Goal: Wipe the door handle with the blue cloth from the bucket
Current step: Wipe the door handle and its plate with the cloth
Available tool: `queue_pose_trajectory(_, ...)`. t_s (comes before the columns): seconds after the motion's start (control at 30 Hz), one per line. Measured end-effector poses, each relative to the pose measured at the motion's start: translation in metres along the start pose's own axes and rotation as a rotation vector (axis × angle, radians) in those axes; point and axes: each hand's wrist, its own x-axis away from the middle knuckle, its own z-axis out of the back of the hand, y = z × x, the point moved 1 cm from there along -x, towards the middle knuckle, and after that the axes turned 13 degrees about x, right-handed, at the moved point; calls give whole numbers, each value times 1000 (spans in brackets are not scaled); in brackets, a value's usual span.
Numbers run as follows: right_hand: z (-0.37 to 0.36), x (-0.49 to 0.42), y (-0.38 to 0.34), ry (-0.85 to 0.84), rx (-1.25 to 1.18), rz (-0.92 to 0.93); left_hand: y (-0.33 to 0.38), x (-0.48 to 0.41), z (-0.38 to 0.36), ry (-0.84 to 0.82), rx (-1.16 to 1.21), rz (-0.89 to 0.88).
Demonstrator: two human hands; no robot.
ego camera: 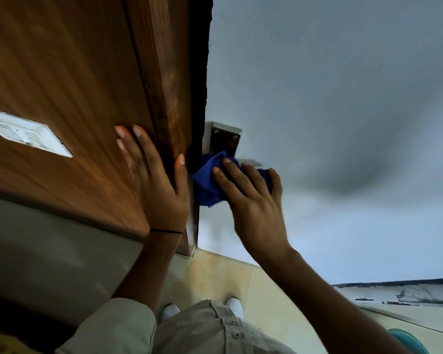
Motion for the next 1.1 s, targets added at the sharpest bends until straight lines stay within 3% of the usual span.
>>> queue_pose_trajectory(0.23,0,5,16,64,-43,-1,-1,0,2,-3,18,28)
queue_pose_trajectory(0.37,0,-20,-13,-10,-20,51,-4,0,3,-19,29,22)
queue_pose_trajectory(0.57,2,-10,17,-61,-41,202,-10,-1,7,-48,7,29)
queue_pose_trajectory(0.83,0,-29,-6,-94,-76,198,-8,1,9,-73,2,48)
queue_pose_trajectory(1.1,10,3,40,-71,-244,157,-7,1,7,-40,-9,29)
